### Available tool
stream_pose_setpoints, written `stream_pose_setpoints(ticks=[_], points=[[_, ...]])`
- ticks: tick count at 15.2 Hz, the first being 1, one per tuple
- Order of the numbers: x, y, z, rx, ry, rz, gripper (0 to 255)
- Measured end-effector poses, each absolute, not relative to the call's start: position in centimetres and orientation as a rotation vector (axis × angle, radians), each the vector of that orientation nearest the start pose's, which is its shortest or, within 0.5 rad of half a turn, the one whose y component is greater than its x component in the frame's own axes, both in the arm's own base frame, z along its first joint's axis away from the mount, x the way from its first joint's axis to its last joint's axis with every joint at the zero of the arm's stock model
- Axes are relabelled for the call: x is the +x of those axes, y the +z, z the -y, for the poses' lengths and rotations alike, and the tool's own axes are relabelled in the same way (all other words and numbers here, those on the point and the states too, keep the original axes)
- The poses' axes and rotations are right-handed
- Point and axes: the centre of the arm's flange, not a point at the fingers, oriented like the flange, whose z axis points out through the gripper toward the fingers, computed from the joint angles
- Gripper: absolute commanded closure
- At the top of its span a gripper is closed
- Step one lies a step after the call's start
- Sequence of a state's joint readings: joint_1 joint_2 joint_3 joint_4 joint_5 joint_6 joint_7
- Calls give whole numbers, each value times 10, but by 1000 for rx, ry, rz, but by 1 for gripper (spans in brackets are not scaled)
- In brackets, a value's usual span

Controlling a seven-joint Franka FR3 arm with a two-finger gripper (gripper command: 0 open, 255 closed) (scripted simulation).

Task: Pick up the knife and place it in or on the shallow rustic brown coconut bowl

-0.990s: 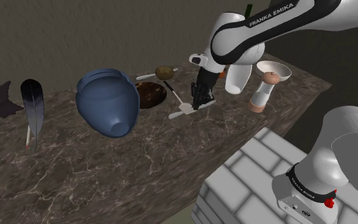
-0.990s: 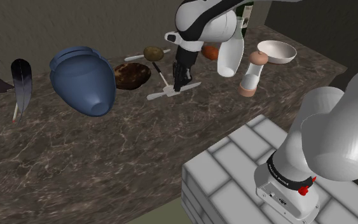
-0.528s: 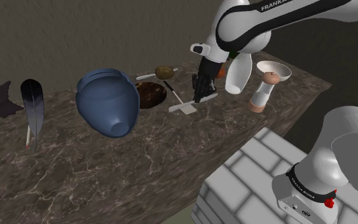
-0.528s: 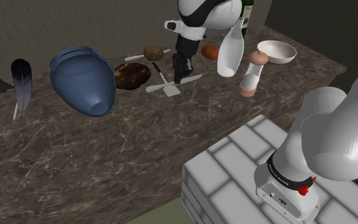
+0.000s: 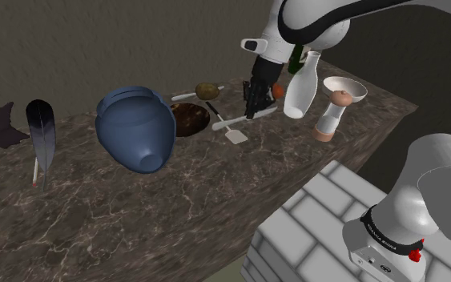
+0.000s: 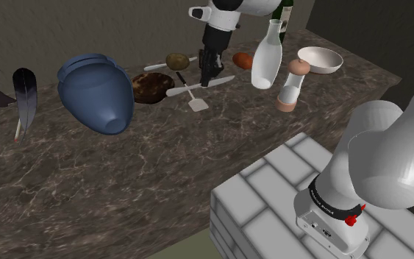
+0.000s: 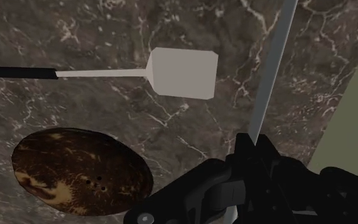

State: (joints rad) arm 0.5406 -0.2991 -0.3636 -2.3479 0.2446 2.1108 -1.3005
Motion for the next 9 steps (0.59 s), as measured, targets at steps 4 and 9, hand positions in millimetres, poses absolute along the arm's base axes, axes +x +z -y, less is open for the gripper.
stream_pose_setpoints(ticks=[4,9], points=[[479,455,-100,-2231,-287,1818,255],[536,460,-131,-2231,-286,1818,255]])
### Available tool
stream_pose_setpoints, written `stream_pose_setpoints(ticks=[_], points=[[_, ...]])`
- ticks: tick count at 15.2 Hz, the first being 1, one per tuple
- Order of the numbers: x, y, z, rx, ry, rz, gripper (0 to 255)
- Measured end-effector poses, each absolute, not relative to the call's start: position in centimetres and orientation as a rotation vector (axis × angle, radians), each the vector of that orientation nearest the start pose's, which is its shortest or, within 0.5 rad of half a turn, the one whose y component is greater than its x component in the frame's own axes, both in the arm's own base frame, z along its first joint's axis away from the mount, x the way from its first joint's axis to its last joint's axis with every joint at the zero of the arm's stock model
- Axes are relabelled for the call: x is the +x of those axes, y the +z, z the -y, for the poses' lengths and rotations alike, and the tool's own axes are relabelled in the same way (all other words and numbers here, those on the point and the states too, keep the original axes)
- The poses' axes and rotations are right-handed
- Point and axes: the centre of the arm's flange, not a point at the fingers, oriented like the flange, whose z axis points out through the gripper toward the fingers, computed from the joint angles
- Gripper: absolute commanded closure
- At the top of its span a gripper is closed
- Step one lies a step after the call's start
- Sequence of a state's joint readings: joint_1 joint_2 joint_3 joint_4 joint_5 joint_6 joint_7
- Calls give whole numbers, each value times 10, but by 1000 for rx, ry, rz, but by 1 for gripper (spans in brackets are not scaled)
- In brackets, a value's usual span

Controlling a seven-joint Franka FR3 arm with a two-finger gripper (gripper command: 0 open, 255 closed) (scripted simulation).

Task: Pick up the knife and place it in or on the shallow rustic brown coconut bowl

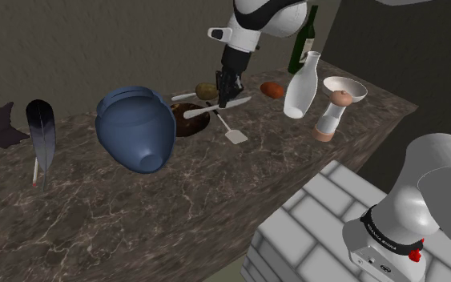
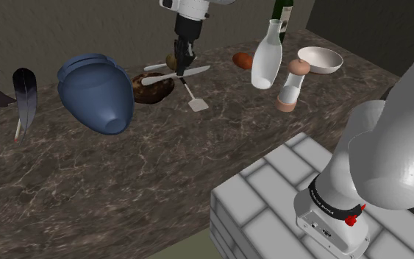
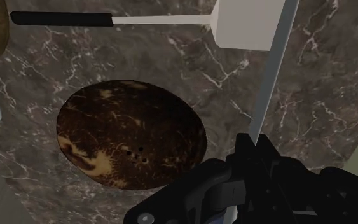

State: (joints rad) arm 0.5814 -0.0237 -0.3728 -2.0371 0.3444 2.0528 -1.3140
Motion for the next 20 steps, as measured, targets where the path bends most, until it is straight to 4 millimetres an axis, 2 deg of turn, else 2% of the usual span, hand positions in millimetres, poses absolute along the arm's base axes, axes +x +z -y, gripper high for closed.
stream_pose_setpoints(ticks=[2,9,10,13,20], points=[[555,460,-144,-2232,-287,1817,255],[642,471,-185,-2234,-287,1815,255],[650,466,-193,-2233,-287,1816,255],[660,453,-197,-2231,-286,1818,255],[661,416,-199,-2230,-287,1818,255]])
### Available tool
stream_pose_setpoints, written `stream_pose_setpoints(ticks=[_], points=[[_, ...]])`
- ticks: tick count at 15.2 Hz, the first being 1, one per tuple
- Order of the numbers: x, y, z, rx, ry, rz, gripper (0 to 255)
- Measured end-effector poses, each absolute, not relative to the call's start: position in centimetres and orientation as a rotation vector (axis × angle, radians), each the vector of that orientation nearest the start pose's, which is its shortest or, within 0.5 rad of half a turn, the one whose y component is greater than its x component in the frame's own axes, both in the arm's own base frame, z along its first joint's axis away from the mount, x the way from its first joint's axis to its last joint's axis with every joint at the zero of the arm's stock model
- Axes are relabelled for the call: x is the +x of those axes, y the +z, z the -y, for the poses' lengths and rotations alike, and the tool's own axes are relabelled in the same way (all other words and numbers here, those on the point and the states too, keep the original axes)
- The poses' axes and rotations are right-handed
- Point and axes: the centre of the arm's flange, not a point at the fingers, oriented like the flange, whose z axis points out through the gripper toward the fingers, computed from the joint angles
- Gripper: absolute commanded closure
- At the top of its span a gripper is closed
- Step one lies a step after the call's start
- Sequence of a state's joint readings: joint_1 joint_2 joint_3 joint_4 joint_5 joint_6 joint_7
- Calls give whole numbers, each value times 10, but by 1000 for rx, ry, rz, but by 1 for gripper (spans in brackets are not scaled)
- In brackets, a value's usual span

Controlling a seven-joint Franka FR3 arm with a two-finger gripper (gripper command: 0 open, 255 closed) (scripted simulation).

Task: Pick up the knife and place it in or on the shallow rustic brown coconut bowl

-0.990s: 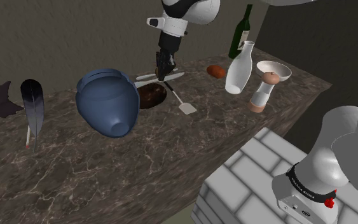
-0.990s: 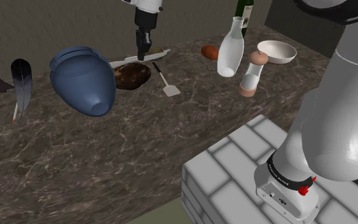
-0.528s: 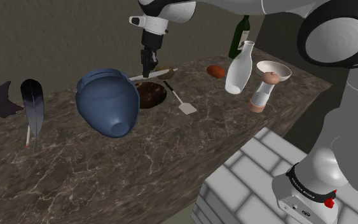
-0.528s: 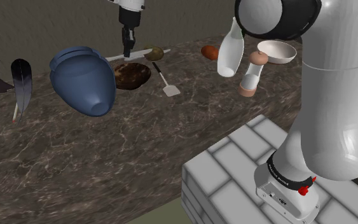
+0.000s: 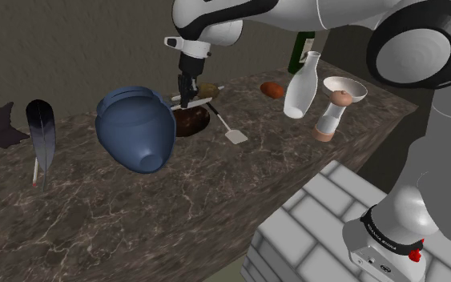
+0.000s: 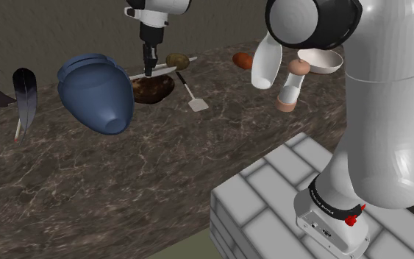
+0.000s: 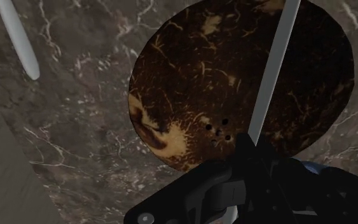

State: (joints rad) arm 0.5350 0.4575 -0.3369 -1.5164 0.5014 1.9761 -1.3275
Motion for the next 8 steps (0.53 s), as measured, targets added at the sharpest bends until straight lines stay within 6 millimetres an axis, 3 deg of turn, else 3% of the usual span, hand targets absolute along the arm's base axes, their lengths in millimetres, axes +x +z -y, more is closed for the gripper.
stream_pose_setpoints(ticks=[5,8], points=[[662,389,-198,-2231,-287,1818,255],[661,384,-198,-2231,-287,1818,255]])
